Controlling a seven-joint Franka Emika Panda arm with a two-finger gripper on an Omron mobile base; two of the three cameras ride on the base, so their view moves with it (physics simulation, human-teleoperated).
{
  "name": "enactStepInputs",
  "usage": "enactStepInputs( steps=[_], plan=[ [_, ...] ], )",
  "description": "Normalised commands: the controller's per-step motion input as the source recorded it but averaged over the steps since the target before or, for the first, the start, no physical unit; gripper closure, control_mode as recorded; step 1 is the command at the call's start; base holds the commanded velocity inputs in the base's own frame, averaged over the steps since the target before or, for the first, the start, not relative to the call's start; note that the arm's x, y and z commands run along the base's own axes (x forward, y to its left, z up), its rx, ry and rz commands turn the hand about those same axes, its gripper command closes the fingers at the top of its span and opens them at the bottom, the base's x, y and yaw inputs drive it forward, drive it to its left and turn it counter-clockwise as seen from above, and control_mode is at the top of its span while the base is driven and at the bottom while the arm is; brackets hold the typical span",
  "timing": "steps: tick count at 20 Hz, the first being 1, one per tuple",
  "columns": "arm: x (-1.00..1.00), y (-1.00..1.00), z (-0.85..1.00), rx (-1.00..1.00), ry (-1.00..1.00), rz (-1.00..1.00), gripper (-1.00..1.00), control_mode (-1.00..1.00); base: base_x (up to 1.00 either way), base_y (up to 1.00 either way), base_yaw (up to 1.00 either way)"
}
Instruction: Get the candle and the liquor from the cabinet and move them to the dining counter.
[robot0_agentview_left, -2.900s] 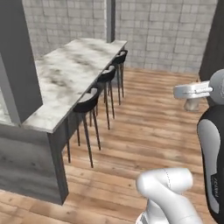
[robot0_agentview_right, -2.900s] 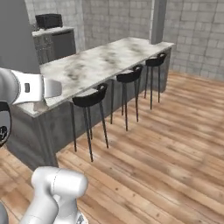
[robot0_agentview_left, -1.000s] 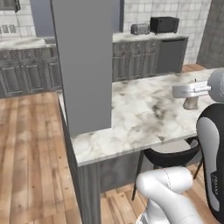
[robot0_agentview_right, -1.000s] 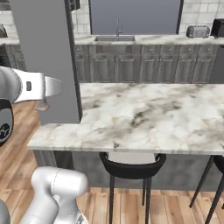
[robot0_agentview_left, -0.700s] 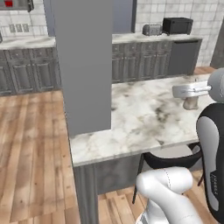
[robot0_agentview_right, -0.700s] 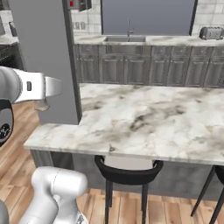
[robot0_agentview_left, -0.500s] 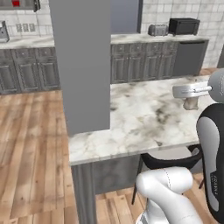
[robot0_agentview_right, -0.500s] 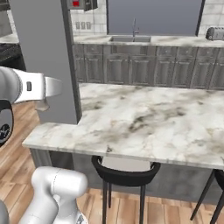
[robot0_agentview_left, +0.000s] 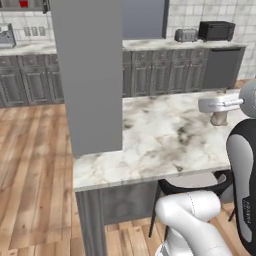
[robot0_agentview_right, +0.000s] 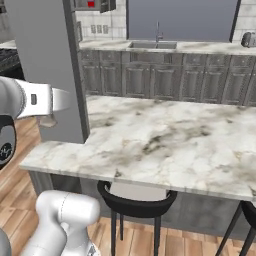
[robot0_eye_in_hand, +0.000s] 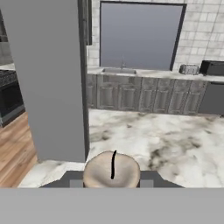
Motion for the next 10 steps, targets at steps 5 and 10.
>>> enactStepInputs(
  steps=[5, 10],
  plan=[
    [0.0, 0.0, 0.0, 0.0, 0.0, 0.0, 1.0, 1.0, 0.53, -0.29, 0.0],
    [0.0, 0.0, 0.0, 0.0, 0.0, 0.0, 1.0, 1.0, 0.41, -0.33, 0.0]
  ],
)
